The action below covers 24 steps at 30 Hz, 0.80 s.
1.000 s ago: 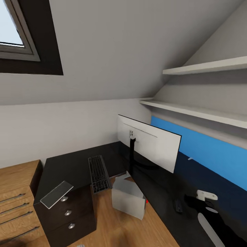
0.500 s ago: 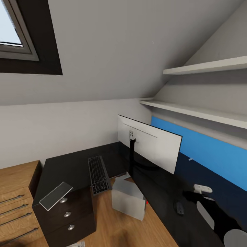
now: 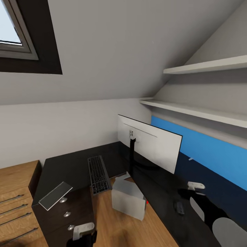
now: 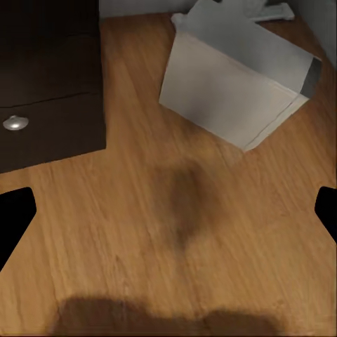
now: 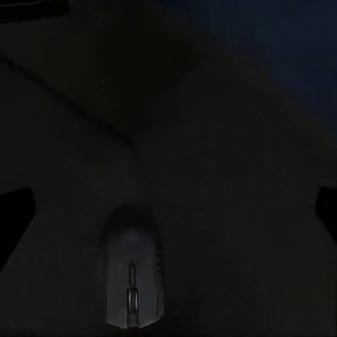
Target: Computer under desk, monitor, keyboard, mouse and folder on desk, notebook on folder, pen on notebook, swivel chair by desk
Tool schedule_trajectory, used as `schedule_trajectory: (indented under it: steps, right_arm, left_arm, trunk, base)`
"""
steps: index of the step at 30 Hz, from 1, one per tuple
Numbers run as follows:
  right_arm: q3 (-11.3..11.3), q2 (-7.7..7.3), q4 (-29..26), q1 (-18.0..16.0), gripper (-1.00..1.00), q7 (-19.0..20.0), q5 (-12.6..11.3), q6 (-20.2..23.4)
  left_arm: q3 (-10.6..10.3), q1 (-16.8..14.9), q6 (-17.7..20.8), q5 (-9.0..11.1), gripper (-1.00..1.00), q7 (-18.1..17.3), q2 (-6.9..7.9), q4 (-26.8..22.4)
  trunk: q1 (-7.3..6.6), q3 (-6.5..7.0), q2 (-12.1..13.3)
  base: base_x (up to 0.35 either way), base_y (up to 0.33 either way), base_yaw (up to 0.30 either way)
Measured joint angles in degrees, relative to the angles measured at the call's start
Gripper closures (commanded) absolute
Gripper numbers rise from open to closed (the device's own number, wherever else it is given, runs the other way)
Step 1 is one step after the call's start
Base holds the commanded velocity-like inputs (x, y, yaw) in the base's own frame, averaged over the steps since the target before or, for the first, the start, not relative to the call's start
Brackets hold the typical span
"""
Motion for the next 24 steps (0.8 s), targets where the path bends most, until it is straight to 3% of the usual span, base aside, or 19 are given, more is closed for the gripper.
schedule_trajectory:
  steps: [4, 7, 12, 16, 24]
  right_arm:
    - [0.02, 1.51, 0.84, -0.58, -1.0, -0.22, 0.25, 0.19]
    - [0.11, 2.77, 1.27, -0.86, -1.0, -0.38, 0.8, 0.99]
    - [0.06, 3.27, 1.33, -0.96, -1.0, -0.47, 1.75, 1.91]
    - [0.01, 3.39, 1.29, -0.99, -1.0, -0.53, 2.1, 2.19]
    - [-0.05, 3.41, 1.34, -1.01, -1.0, -0.59, 2.2, 2.25]
  left_arm:
    - [-0.74, 0.0, 6.91, -0.02, -1.0, 0.13, -1.01, -3.84]
    - [-1.33, 0.0, 13.19, -0.07, -1.0, 0.32, -3.04, -8.24]
    - [-1.56, 0.01, 17.84, -0.11, -1.0, 1.13, -5.44, -13.63]
    - [-1.54, 0.01, 22.11, -0.05, -1.0, 1.54, -5.62, -16.89]
    - [-0.94, 0.01, 23.46, -0.03, -1.0, 1.68, -5.62, -17.42]
  trunk:
    - [0.88, -0.72, -1.61]
    - [1.54, -1.26, -2.82]
    - [2.64, -2.16, -4.83]
    - [3.52, -2.89, -6.44]
    - [5.28, -4.33, -9.65]
  base:
    - [0.0, 0.0, 0.0]
    - [0.0, 0.0, 0.0]
    - [0.0, 0.0, 0.0]
    - [0.0, 0.0, 0.0]
    - [0.0, 0.0, 0.0]
